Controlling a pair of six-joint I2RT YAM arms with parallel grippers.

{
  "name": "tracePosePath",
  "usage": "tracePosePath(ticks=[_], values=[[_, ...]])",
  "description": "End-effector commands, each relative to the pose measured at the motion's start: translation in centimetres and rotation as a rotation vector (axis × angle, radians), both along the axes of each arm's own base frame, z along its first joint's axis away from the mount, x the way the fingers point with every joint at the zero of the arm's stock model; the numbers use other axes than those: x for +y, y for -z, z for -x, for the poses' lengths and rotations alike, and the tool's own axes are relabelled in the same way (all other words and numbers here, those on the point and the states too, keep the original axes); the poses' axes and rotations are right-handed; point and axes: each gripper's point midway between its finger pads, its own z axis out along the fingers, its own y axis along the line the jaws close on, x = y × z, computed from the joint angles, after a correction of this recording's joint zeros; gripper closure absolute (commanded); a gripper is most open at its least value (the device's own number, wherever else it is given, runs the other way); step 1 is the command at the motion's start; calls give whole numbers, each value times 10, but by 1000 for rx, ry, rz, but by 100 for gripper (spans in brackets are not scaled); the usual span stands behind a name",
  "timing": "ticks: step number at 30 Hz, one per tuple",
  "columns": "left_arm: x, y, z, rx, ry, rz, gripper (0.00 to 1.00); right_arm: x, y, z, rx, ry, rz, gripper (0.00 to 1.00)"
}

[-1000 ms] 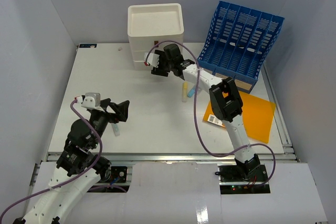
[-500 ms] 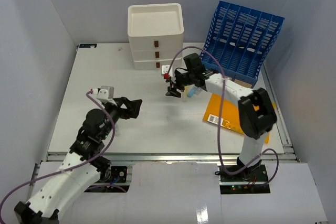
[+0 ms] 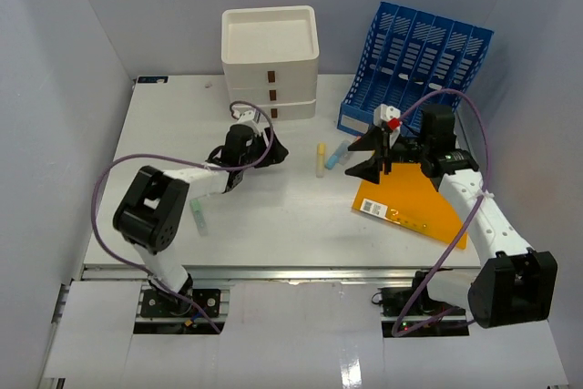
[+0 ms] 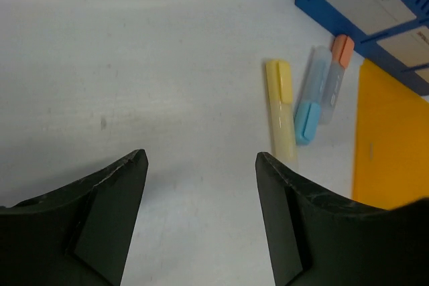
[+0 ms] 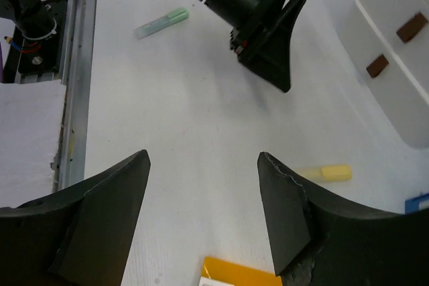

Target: Organize the desk

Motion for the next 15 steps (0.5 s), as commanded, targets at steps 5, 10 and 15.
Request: tracePosePath(ticks=[5,10,15], values=[[-6,-25,-97,-255,-109,-85,33,-40,0,2,50,56,-99,30],[0,-6,-129,-237,-209,-116,34,-41,-6,9,9,46,-102,30],[5,8,-156,-228,-257,-158,34,-41,-11,13,-22,42,-103,30]])
